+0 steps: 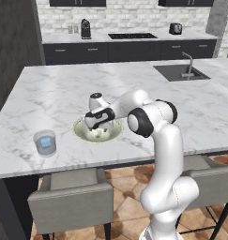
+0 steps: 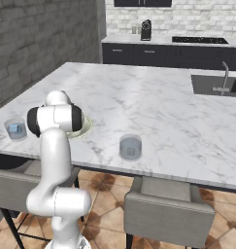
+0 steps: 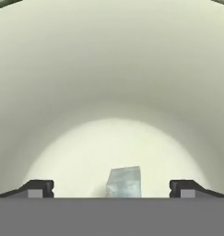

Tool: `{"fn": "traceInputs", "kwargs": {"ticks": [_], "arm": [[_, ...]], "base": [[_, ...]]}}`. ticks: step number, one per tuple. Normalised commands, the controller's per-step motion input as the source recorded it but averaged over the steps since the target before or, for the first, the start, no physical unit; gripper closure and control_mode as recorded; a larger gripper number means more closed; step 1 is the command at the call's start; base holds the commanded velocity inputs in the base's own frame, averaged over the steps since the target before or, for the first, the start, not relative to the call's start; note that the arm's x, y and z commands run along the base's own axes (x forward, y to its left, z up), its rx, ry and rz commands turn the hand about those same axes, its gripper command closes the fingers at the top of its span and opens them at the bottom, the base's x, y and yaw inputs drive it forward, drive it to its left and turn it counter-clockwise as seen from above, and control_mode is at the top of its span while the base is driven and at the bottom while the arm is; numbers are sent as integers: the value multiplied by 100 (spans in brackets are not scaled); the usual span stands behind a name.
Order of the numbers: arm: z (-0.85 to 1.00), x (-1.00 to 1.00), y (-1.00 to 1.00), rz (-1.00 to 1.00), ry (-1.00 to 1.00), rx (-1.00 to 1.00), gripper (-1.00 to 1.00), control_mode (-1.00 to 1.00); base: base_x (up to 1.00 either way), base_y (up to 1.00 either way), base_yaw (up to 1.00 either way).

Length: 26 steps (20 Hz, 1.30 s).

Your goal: There are four ice cubes in the ice bowl. Place two ice cubes in each glass of water.

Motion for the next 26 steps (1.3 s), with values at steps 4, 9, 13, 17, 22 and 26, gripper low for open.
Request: {"fn": "traceInputs", "kwargs": {"ticks": [4, 9, 13, 17, 22, 26], "arm": [[-13, 16, 0, 0, 1, 0, -100, -100], [-17, 20, 0, 0, 3, 0, -100, -100], [-8, 4, 0, 0, 2, 0, -100, -100], [-18, -11, 0, 0, 6, 0, -100, -100], [-29, -17, 0, -2, 4, 0, -100, -100], [-36, -35, 0, -3, 0, 0, -100, -100]], "base": [[0, 0, 0], [0, 0, 0], [0, 0, 0], [0, 0, 0], [0, 0, 0], [0, 0, 0]]}}
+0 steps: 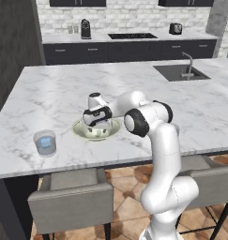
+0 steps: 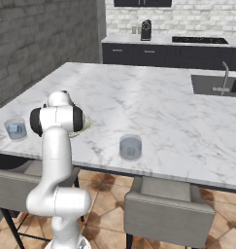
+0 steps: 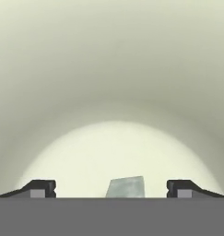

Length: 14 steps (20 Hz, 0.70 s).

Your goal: There are four ice cubes in the ice bowl. Place two ice cubes in each glass of water.

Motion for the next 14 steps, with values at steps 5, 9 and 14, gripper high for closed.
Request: {"fn": "traceInputs", "kwargs": {"ticks": [5, 9, 14], "arm": [[-63, -20, 0, -3, 0, 0, -100, -100], [-67, 0, 0, -2, 0, 0, -100, -100], [-89, -10, -3, -3, 0, 0, 100, -100]], "base": [[0, 0, 0], [0, 0, 0], [0, 0, 0]]}}
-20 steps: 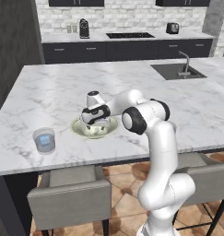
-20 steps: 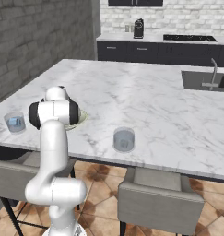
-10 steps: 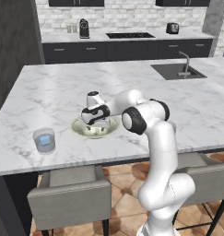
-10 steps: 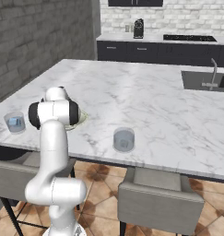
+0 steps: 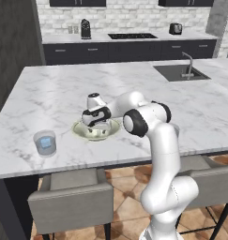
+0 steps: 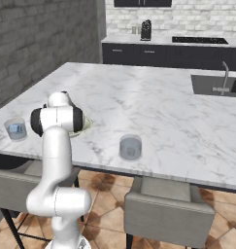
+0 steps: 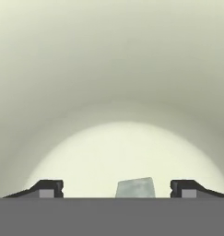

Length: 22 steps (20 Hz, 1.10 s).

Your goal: There are four ice cubes in the ice bowl. Place two ice cubes in each glass of water.

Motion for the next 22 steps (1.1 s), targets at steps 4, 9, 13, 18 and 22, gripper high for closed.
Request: {"fn": "traceInputs", "kwargs": {"ticks": [4, 9, 13, 18, 22], "arm": [[-100, -40, -15, -6, 0, 0, 100, -100], [-100, -53, -14, -8, 0, 0, 100, -100], [-100, -60, -1, -8, 0, 0, 100, -100], [-85, -51, 0, -9, 0, 0, 100, -100], [-77, -47, 0, -8, 0, 0, 100, -100]], "base": [[0, 0, 0], [0, 0, 0], [0, 0, 0], [0, 0, 0], [0, 0, 0]]}}
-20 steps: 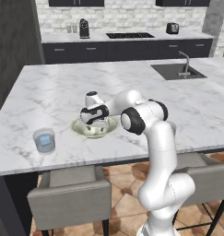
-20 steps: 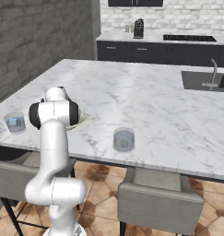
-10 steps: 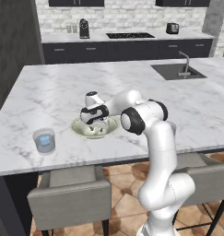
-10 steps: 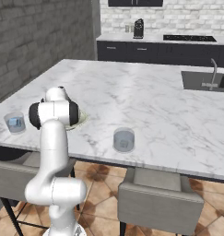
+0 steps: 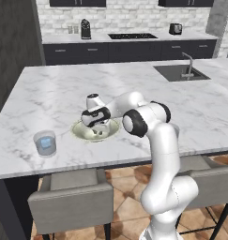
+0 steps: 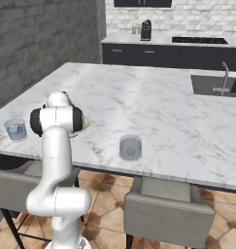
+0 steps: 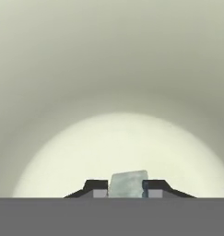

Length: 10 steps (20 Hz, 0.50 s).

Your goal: There are four ice cubes in the ice bowl. Place two ice cubes in each glass of water.

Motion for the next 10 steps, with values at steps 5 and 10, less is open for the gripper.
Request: {"fn": "traceInputs", "kwargs": {"ticks": [5, 10], "arm": [[-31, -35, -8, -7, 0, 0, 100, -100], [4, -27, -6, -5, -4, 0, 100, -100]], "base": [[0, 0, 0], [0, 0, 0]]}}
